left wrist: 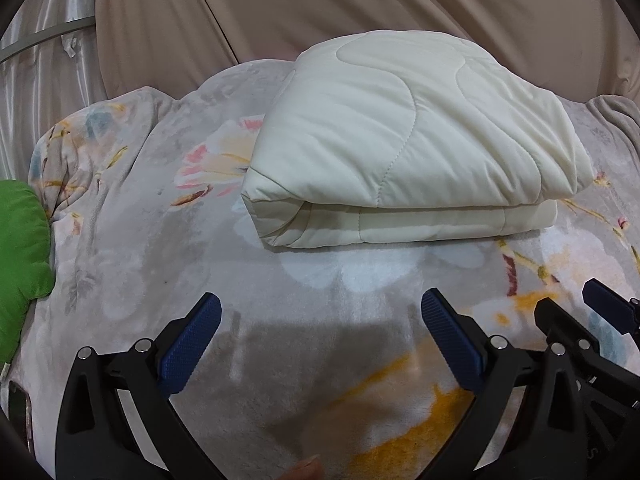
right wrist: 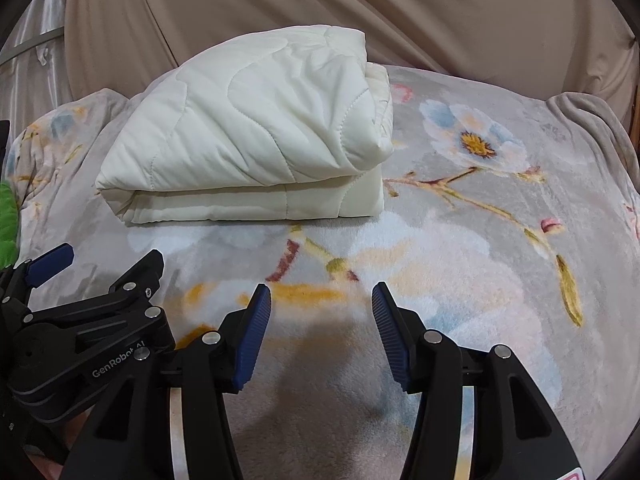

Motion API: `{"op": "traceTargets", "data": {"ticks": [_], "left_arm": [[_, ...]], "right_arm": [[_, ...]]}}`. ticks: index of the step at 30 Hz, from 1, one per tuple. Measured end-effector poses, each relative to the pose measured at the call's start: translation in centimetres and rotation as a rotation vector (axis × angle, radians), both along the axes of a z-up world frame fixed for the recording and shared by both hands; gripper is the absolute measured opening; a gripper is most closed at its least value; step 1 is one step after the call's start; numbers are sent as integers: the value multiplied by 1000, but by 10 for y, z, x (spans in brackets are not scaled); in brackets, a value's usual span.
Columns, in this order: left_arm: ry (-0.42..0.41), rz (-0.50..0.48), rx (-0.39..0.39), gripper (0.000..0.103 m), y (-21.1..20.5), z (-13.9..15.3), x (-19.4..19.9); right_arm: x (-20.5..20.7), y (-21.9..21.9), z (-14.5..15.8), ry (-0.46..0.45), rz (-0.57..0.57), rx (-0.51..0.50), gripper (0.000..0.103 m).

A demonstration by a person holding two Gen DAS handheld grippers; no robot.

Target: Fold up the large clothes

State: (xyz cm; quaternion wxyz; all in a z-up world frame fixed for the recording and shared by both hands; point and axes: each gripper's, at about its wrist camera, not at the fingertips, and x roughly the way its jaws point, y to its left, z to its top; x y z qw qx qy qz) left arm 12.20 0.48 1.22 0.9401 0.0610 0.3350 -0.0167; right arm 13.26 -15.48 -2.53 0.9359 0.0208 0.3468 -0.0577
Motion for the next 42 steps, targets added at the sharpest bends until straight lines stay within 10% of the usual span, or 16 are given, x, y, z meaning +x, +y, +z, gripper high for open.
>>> {"op": "traceTargets", "data": {"ticks": [42], "left_arm": [[-5,4,7,98,2,0,-3]], "right_arm": [[-1,2,2,-5,-12,-25,52]]}}
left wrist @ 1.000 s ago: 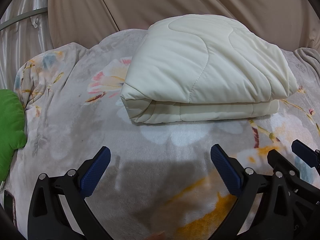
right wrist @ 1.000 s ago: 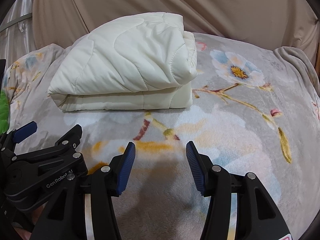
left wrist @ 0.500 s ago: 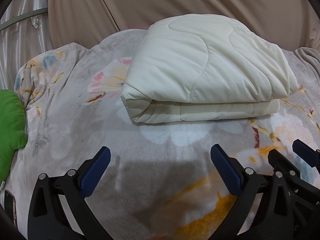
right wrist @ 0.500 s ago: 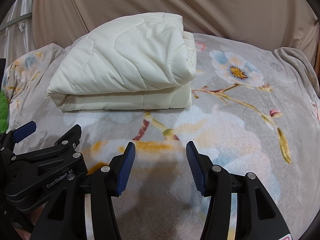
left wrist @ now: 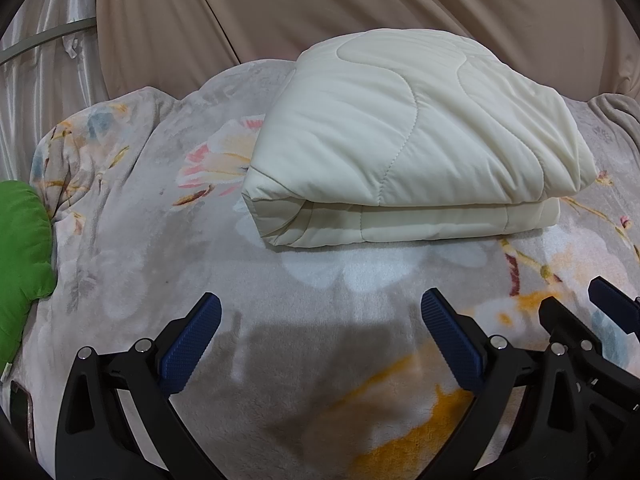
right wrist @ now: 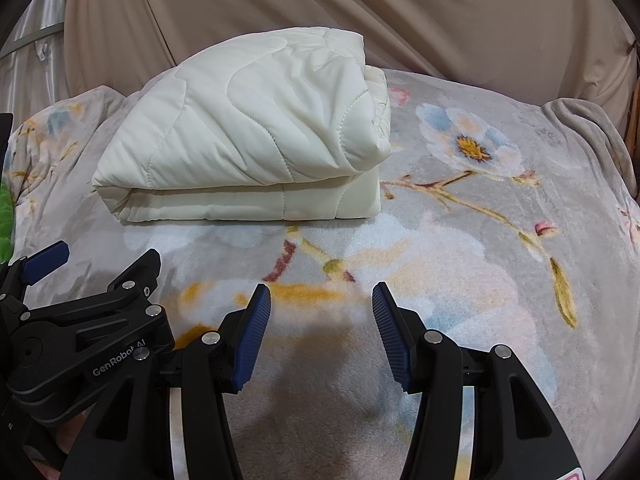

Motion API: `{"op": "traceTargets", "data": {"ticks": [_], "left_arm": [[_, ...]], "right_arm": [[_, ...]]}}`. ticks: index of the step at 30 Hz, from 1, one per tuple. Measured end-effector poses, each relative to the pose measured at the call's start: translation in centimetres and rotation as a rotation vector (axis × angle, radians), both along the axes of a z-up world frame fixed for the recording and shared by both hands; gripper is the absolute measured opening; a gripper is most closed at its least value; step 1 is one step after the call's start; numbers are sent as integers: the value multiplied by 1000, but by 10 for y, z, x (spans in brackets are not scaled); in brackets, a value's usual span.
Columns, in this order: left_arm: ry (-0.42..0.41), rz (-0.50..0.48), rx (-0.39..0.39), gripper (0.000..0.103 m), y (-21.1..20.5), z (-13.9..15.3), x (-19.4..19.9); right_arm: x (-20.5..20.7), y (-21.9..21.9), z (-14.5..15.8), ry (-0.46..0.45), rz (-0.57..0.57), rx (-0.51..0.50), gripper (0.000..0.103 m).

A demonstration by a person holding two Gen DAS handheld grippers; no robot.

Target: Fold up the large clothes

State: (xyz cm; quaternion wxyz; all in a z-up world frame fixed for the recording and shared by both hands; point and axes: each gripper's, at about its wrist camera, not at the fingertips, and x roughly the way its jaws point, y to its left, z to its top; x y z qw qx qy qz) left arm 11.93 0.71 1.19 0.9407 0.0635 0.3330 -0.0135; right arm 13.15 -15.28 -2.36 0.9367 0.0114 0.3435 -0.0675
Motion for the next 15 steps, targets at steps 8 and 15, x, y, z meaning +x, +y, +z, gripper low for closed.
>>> {"op": "traceTargets", "data": {"ticks": [8,15], "left_arm": [[-1,-4,1,98,2,0,-1],[-2,-8,7,97,1,-1,0]], "right_arm": [[-1,1,1,-10,-11,-24,52],[-2,3,1,-13,-19,-28,52]]}}
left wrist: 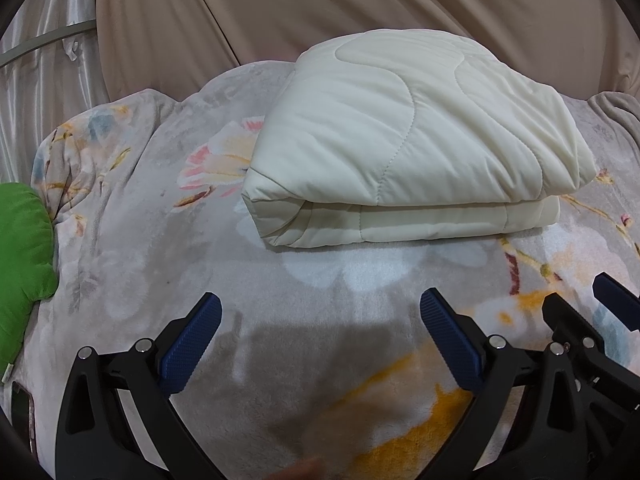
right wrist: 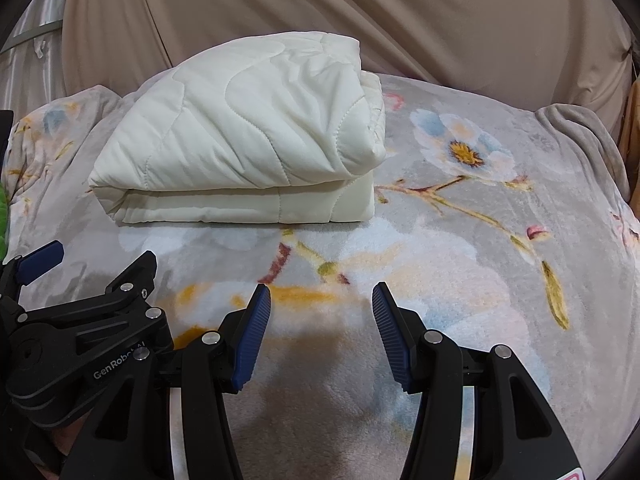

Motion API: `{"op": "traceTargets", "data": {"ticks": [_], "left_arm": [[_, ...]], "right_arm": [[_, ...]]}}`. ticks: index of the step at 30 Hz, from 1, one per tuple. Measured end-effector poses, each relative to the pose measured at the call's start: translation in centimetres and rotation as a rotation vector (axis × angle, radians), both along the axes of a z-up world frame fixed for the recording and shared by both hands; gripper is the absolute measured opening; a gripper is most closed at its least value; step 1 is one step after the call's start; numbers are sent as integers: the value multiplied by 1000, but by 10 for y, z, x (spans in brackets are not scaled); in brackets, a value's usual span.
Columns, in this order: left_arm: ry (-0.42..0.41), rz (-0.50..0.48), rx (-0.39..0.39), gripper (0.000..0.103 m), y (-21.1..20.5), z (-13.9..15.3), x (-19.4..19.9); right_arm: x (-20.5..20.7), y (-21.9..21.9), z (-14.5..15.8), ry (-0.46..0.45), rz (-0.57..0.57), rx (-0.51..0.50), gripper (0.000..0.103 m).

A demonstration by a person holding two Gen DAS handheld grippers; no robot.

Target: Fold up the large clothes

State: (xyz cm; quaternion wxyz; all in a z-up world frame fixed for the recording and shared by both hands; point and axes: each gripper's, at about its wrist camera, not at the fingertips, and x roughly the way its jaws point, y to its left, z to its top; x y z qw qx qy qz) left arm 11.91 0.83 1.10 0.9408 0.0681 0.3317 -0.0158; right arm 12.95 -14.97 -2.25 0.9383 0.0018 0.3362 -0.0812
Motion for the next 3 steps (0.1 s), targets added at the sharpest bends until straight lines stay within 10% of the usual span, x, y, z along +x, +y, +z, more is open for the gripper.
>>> {"op": "traceTargets", "data": {"ticks": [3], "left_arm": [[2,-2,1,97,1,0,0]], "right_arm": [[0,0,0,-1,-3,-1,52]]}}
